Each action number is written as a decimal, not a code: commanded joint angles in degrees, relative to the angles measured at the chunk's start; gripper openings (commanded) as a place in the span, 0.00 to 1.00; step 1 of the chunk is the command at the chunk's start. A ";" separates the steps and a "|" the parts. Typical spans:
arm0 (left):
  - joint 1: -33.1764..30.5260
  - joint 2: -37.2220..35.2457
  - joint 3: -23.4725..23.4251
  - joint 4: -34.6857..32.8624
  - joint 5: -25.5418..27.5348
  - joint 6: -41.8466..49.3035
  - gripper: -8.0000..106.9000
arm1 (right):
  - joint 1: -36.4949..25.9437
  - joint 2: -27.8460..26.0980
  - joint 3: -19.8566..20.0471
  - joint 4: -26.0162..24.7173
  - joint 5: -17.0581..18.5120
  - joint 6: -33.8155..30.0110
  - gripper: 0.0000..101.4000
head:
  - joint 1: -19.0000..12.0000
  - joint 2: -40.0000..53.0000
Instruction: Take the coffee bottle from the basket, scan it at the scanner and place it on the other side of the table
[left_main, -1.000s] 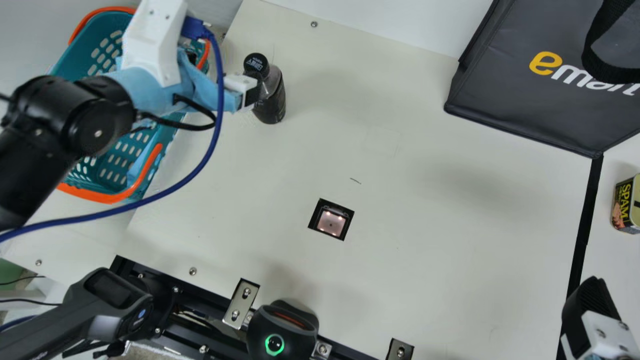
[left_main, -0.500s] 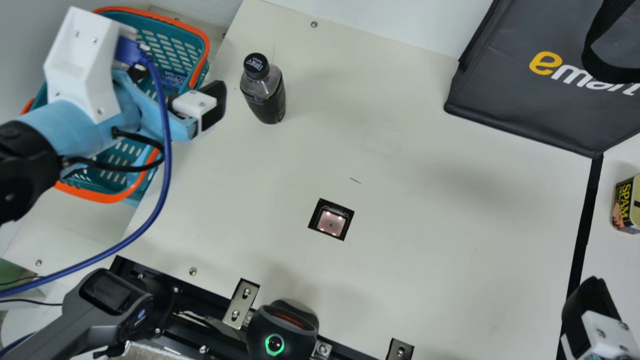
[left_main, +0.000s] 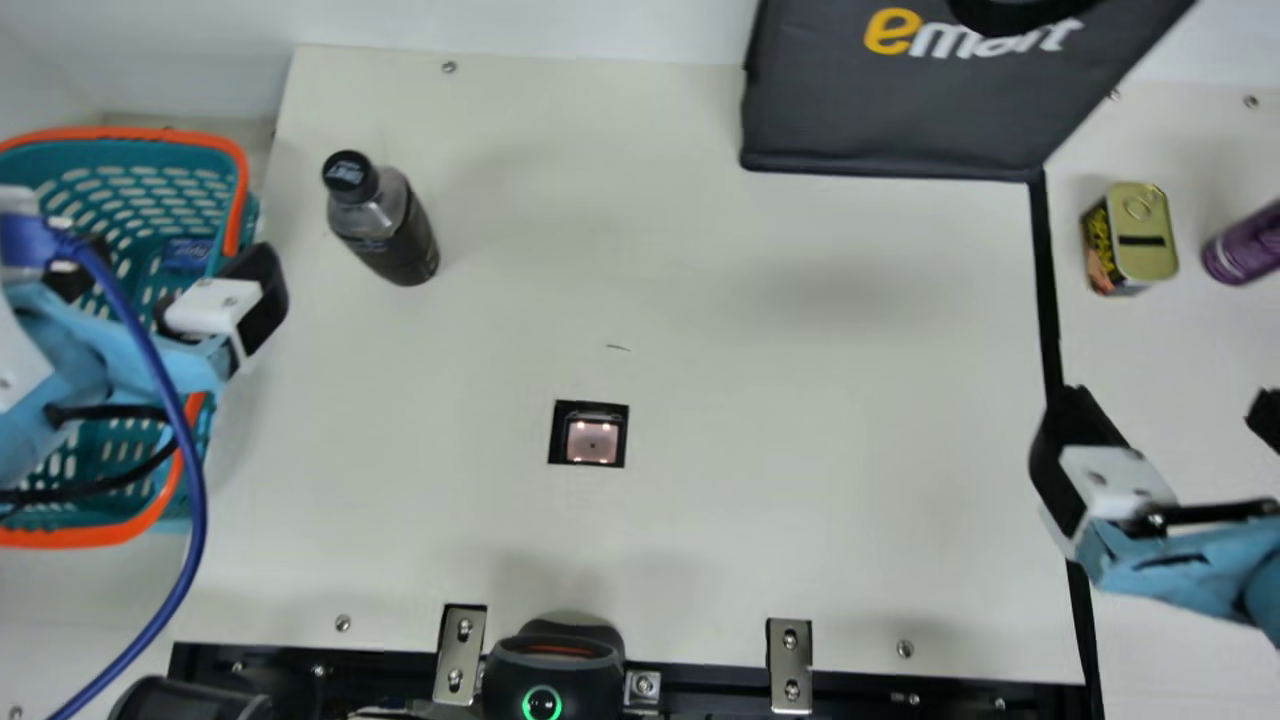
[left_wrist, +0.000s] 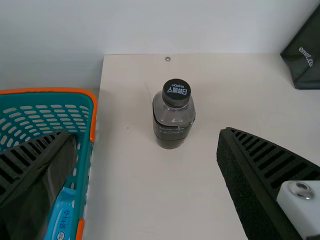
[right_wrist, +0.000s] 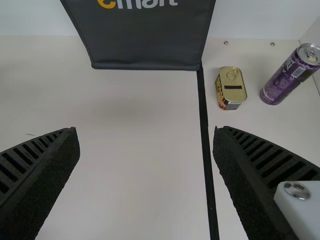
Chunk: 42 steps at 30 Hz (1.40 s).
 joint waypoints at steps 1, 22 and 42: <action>-0.20 0.67 0.27 0.02 -0.54 0.00 0.85 | 0.00 0.00 0.00 0.00 0.00 0.00 0.94 | -1.66 0.09; -2.61 14.27 4.93 1.58 -14.66 -3.79 0.85 | 0.00 0.00 0.00 0.00 0.00 0.00 0.94 | -1.66 0.09; -4.55 26.37 6.10 16.48 -29.66 -22.16 0.85 | 0.00 0.00 0.00 0.00 0.00 0.00 0.94 | -1.66 0.09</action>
